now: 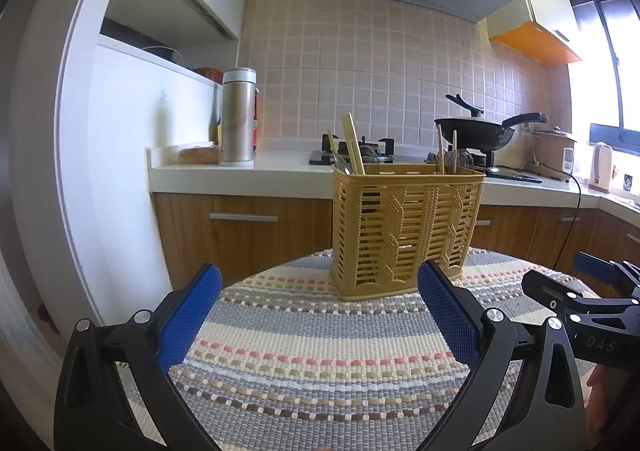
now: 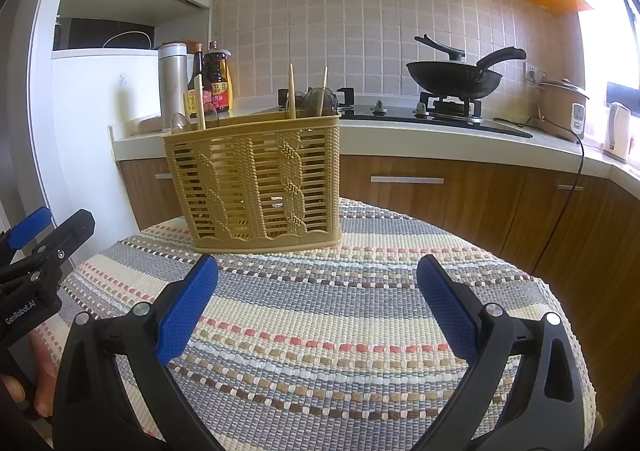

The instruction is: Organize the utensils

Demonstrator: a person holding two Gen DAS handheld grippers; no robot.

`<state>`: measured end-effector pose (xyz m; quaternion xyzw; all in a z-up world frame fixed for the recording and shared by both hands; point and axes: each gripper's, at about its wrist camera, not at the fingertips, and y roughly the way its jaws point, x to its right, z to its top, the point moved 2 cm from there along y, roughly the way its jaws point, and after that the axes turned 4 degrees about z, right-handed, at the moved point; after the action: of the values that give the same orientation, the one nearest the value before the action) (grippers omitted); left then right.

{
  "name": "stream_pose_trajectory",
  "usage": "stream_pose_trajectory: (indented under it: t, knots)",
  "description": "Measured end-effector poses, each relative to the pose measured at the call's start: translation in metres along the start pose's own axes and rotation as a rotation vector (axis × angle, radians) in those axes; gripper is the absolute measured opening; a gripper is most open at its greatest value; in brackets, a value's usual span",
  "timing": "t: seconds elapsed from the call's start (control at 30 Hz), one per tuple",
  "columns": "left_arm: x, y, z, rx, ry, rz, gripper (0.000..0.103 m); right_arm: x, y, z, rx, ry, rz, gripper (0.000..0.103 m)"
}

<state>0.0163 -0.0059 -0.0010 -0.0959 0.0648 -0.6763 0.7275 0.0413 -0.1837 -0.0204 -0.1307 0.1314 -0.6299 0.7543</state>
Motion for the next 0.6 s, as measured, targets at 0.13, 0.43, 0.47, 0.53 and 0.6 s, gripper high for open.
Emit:
stream_pose_trajectory:
  t: [0.13, 0.43, 0.47, 0.53, 0.6]
  knots:
    - [0.0003, 0.0002, -0.0001, 0.0, 0.001, -0.001, 0.095, 0.0011, 0.0029, 0.0002, -0.012, 0.006, 0.006, 0.095]
    - [0.001, 0.0011, -0.0005, -0.002, -0.001, -0.004, 0.095, 0.0024, 0.0046, -0.0005, -0.018, 0.011, 0.007, 0.095]
    - [0.0012, 0.001, -0.0008, -0.003, -0.001, -0.006, 0.095, 0.0025, 0.0048, -0.0004, -0.019, 0.01, 0.007, 0.095]
    - [0.0013, 0.0008, -0.0016, -0.002, 0.0, -0.008, 0.095, 0.0029, 0.0051, -0.0004, -0.02, 0.012, 0.007, 0.095]
    - [0.0013, 0.0014, -0.0016, -0.002, -0.001, -0.008, 0.095, 0.0032, 0.0054, -0.0007, -0.022, 0.015, 0.007, 0.095]
